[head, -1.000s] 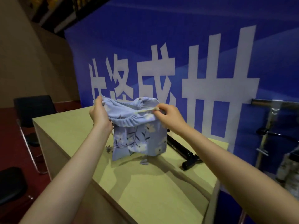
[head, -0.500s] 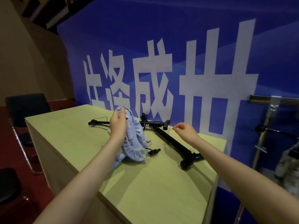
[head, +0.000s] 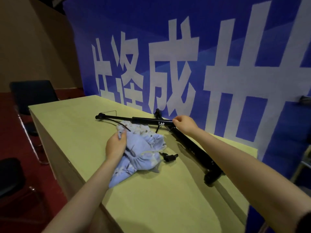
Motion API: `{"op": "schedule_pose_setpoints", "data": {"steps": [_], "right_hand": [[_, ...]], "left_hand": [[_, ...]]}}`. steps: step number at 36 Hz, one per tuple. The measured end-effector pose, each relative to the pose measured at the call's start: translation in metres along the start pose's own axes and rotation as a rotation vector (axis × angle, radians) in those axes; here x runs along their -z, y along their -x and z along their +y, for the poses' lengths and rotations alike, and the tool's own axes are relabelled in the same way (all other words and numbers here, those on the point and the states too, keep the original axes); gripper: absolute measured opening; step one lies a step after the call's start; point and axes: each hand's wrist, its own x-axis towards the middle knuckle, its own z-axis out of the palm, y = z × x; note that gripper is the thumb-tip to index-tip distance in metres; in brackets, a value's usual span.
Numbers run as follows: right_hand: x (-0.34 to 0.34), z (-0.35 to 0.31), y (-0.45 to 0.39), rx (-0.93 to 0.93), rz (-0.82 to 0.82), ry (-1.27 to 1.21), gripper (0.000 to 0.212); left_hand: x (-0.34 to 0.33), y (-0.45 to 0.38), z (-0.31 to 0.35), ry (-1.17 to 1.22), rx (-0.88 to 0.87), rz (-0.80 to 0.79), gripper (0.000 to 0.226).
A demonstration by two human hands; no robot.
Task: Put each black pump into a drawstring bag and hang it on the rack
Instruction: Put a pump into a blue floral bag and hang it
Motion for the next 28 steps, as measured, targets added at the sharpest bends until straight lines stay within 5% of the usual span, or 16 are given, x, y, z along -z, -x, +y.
{"op": "schedule_pose_setpoints", "data": {"steps": [4,10,19,28], "right_hand": [[-0.021,-0.008,-0.047,0.098,-0.050,0.314,0.027],[-0.059,0.007,-0.095,0.084,-0.181,0.611,0.051],[-0.065,0.001,-0.103,0.040,-0.005,0.629,0.049],[0.011,-0.025,-0.066,-0.037,0.135,0.268,0.044]], "left_hand": [[-0.011,-0.015,-0.018,0.016,0.016,-0.028,0.034],[-0.015,-0.028,-0.029,0.055,0.026,-0.038,0.041],[-0.013,-0.026,-0.031,0.046,0.019,-0.038,0.036],[-0.012,-0.023,-0.030,0.027,-0.030,0.061,0.036]]}}
